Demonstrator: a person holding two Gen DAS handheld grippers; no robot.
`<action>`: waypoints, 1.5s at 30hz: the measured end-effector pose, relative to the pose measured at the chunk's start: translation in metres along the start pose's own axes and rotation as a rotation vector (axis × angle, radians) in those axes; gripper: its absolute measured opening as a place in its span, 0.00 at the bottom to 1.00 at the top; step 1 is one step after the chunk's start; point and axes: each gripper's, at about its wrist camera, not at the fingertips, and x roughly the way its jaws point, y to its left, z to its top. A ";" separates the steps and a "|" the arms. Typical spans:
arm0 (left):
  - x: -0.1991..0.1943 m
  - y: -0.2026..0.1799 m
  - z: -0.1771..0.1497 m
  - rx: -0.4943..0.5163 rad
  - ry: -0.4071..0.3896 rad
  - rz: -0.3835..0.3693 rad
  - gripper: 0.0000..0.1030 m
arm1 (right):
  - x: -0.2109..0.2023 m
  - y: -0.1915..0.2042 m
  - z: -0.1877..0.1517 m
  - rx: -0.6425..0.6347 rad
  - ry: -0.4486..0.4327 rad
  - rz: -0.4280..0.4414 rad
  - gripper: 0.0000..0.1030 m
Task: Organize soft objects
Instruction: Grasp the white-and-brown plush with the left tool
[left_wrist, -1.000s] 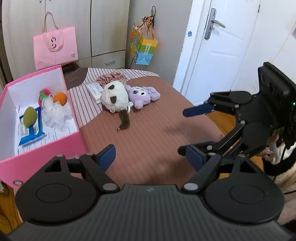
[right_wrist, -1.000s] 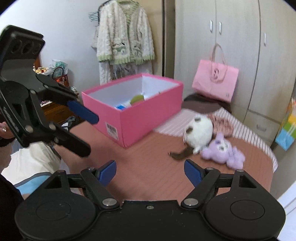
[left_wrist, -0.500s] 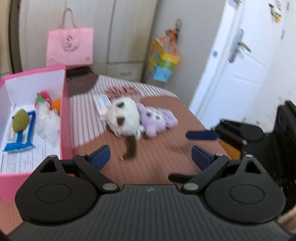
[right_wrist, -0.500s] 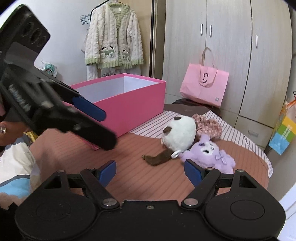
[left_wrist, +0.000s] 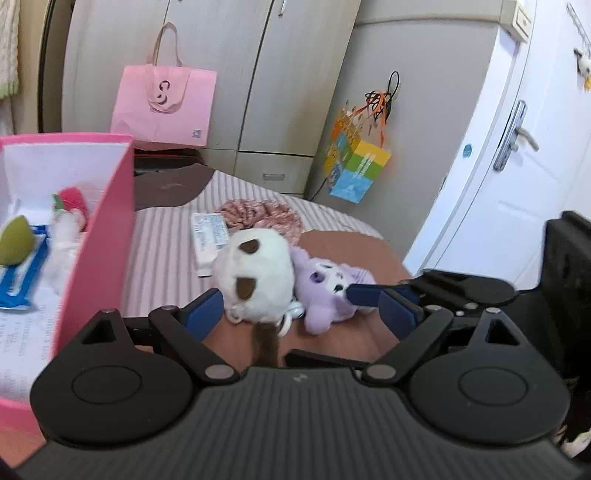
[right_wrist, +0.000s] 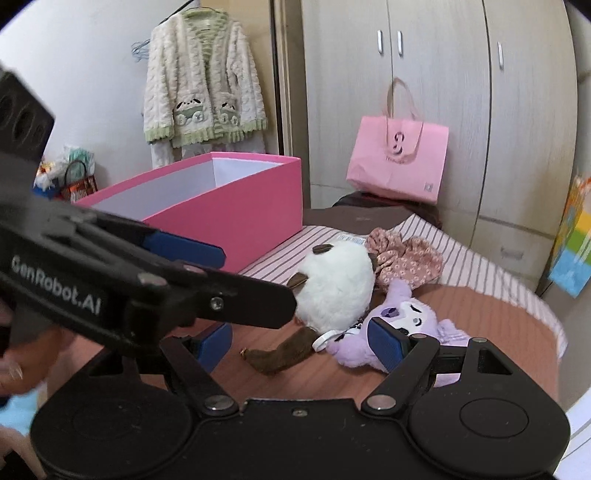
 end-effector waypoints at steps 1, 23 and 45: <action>0.003 0.000 0.001 -0.003 -0.007 0.008 0.87 | 0.004 -0.004 0.002 0.010 0.006 0.003 0.80; 0.065 0.022 0.015 -0.095 0.060 0.207 0.64 | 0.067 -0.027 0.018 0.006 0.055 0.033 0.74; 0.056 -0.002 -0.001 0.025 0.054 0.194 0.50 | 0.054 -0.005 0.000 0.052 0.022 -0.074 0.59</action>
